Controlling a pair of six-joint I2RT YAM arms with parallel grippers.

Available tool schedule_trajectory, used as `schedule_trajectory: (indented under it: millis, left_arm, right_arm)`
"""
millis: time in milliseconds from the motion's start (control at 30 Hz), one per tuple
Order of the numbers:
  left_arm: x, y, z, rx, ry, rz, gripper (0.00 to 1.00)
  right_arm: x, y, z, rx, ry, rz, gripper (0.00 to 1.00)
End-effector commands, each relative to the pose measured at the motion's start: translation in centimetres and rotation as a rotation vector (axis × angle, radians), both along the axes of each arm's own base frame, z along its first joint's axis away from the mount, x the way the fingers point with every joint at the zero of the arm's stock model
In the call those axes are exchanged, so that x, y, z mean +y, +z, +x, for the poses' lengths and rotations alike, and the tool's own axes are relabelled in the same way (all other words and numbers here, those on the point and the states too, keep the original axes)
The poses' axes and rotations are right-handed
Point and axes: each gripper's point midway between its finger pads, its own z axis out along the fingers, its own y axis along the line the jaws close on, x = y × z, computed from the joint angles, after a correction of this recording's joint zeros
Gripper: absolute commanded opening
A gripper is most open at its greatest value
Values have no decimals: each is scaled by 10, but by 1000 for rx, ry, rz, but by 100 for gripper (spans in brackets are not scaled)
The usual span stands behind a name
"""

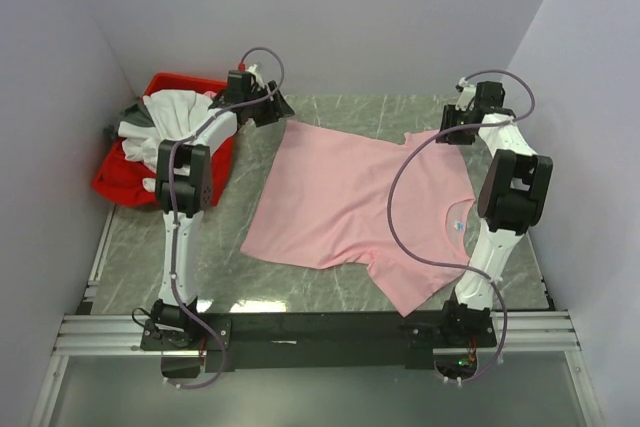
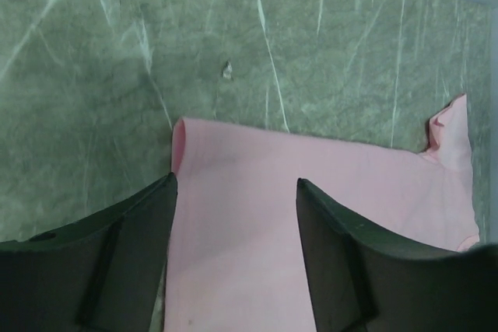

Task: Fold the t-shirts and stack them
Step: Flatten the tshirt out

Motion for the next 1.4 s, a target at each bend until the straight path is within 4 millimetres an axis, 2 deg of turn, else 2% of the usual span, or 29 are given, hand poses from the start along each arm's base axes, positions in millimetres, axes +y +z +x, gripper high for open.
schedule_trajectory:
  millis: [0, 67, 100, 467, 533, 567, 633, 867, 1067, 1233, 1267, 1300, 1367]
  left_arm:
    - [-1, 10, 23, -38, 5, -3, 66]
    - [-1, 2, 26, -23, 8, -3, 65]
    - [-1, -9, 27, -5, 10, 2, 62]
    - [-12, -40, 37, 32, 15, 6, 58]
    - [-14, -47, 37, 43, 19, 3, 55]
    - [-14, -49, 38, 50, 23, 3, 54]
    - [-15, -56, 37, 69, 25, 16, 52]
    - [-20, -67, 28, 88, 32, 120, 47]
    - [-16, -70, 24, 95, 54, 186, 39]
    - [-17, -65, 26, 83, 55, 180, 15]
    - [-16, -61, 27, 76, 59, 178, 4]
    - [-16, -58, 28, 70, 65, 180, 1]
    - [-11, -52, 31, 55, 87, 188, 0]
  right_arm:
    - [-20, 13, 16, -36, -68, 8, 48]
    - [-23, 11, 17, -34, -73, 14, 49]
    - [-23, 8, 18, -30, -72, 17, 49]
    - [-42, -9, 38, -7, -174, 46, 48]
    - [-45, -11, 43, 2, -200, 69, 46]
    - [-46, -5, 47, -10, -203, 79, 46]
    - [-47, -10, 48, 6, -207, 105, 46]
    - [-52, -9, 48, 1, -214, 126, 45]
    - [-53, -6, 48, -2, -206, 110, 45]
    - [-58, -10, 50, 23, -209, 95, 45]
    - [-60, -9, 53, 26, -216, 84, 45]
    - [-61, -9, 55, 26, -219, 85, 45]
    - [-65, -6, 61, 19, -227, 75, 45]
